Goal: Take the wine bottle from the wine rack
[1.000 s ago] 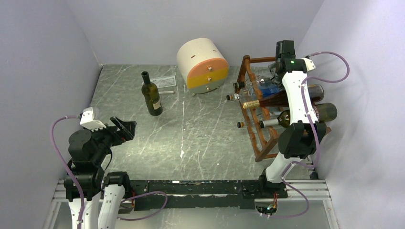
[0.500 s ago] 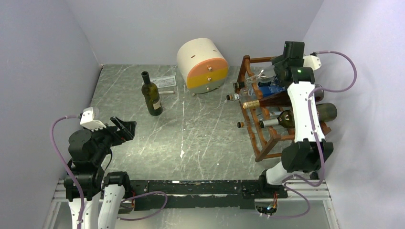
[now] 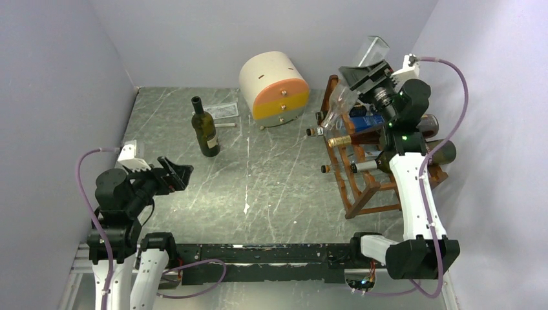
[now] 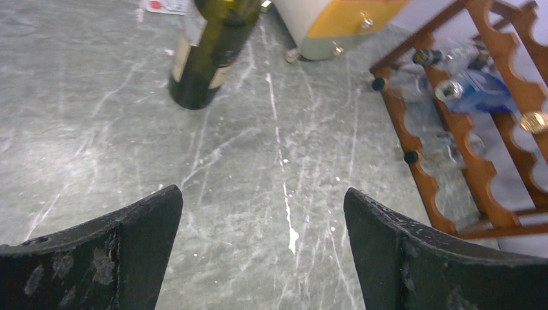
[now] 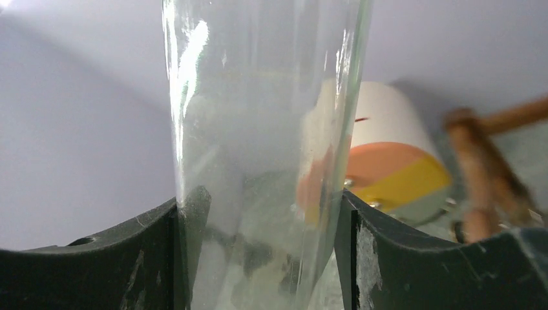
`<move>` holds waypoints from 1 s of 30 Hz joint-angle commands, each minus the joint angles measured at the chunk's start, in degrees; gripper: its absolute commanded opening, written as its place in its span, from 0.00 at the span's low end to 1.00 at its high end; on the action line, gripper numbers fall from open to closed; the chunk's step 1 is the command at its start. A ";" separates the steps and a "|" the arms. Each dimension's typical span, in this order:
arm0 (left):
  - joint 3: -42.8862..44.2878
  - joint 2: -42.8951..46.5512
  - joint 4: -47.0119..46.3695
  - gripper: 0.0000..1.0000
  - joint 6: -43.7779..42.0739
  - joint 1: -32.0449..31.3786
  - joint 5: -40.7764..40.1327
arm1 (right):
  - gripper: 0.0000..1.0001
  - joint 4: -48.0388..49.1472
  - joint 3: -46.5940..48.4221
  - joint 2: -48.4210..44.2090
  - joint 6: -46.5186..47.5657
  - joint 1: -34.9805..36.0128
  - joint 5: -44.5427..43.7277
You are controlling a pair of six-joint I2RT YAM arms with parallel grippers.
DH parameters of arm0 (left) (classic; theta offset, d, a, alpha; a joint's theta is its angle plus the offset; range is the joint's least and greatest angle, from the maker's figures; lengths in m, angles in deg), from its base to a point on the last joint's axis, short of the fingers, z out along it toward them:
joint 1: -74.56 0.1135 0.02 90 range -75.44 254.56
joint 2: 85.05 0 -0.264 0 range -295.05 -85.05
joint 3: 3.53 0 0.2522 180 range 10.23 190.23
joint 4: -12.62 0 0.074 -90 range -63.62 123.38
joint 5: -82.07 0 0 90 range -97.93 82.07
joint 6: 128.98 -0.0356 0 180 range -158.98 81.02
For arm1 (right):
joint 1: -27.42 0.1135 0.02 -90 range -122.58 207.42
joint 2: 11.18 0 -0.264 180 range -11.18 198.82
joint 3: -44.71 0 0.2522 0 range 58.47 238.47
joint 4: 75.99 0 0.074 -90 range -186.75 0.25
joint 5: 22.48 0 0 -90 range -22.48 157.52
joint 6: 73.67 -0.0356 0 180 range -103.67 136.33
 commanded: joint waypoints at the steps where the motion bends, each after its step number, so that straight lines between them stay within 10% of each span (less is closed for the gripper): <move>1: 0.70 -1.38 -4.52 0.98 -2.82 -1.72 9.04 | 0.00 21.98 -2.67 -0.33 2.82 2.53 22.39; 13: 8.08 -10.71 -15.92 0.98 5.81 -2.70 29.03 | 0.00 0.55 0.25 1.73 38.73 25.52 20.27; 30: 4.57 -20.76 -15.40 0.98 13.16 -5.10 33.65 | 0.00 -3.86 -4.57 13.59 47.92 54.71 -0.66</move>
